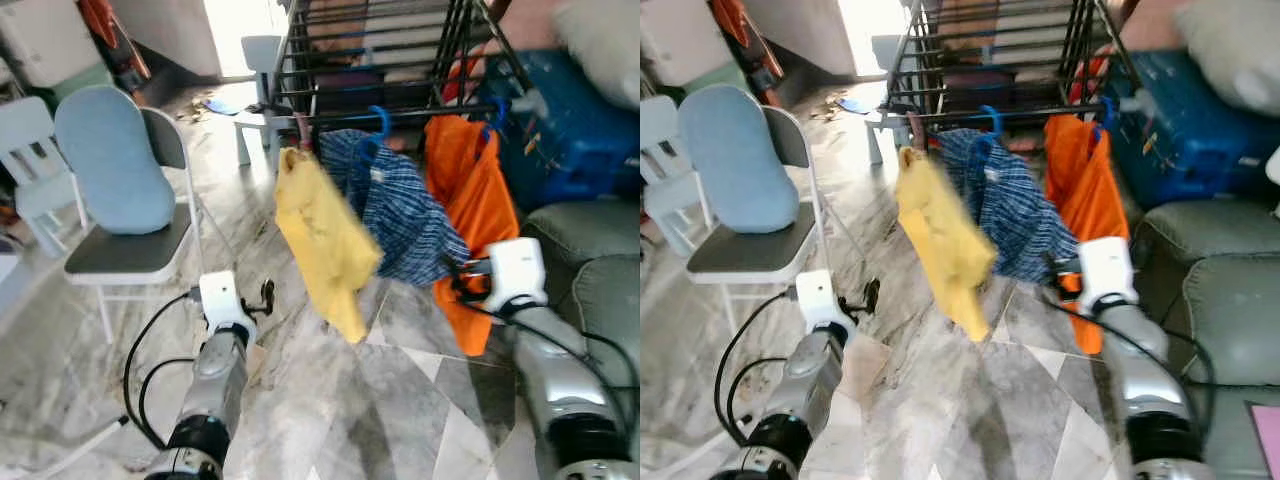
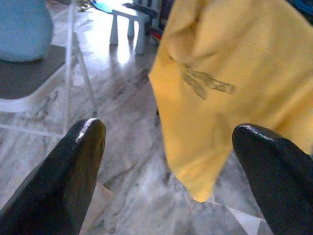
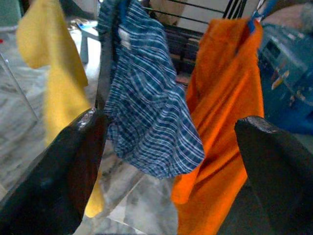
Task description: Hang hanger
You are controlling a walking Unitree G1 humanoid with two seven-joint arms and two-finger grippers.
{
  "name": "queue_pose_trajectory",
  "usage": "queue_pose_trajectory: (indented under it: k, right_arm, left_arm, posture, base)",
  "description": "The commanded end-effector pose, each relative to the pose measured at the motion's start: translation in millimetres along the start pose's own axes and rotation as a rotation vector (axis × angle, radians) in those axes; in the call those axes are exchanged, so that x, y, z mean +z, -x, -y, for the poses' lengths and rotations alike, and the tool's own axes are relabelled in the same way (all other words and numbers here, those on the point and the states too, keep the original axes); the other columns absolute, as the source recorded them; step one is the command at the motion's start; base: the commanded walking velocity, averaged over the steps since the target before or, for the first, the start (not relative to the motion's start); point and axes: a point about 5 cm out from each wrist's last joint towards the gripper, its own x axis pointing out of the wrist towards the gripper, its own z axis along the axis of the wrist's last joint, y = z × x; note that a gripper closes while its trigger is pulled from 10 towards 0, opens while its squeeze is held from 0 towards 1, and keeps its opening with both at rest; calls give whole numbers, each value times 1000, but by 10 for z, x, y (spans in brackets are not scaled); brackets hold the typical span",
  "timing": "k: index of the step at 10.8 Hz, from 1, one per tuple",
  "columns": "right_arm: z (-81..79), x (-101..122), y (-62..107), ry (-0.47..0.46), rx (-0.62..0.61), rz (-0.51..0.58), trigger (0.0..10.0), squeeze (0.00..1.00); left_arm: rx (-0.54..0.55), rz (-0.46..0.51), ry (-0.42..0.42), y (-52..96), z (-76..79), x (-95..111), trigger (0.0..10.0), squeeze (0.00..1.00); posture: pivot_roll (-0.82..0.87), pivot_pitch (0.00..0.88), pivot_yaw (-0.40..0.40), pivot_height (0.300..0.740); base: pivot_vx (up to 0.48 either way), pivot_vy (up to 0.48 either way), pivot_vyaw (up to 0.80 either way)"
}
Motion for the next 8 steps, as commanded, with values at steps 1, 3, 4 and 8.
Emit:
queue_pose_trajectory:
  k: [1, 3, 4, 8]
  right_arm:
    - [-124, 33, -57, -10, 29, 13, 10000, 0]
    - [-150, 12, -83, -9, 29, 4, 10000, 0]
    - [-173, -11, -96, -14, 41, -6, 10000, 0]
    - [-455, -104, -237, 1, 141, -72, 10000, 0]
  left_arm:
    - [43, -10, -13, 7, -142, -9, 10000, 0]
    - [50, -5, -17, -1, -164, 1, 10000, 0]
    - [48, 1, -16, -3, -168, 12, 10000, 0]
    - [120, 19, 27, 55, -349, -20, 10000, 0]
  posture:
    - [-211, 0, 87, 740]
    - [-204, 0, 84, 740]
    - [-192, 0, 71, 740]
    - [-118, 0, -22, 740]
  base:
    - [0, 480, 0]
    - [0, 362, 0]
    - [0, 0, 0]
    - [0, 0, 0]
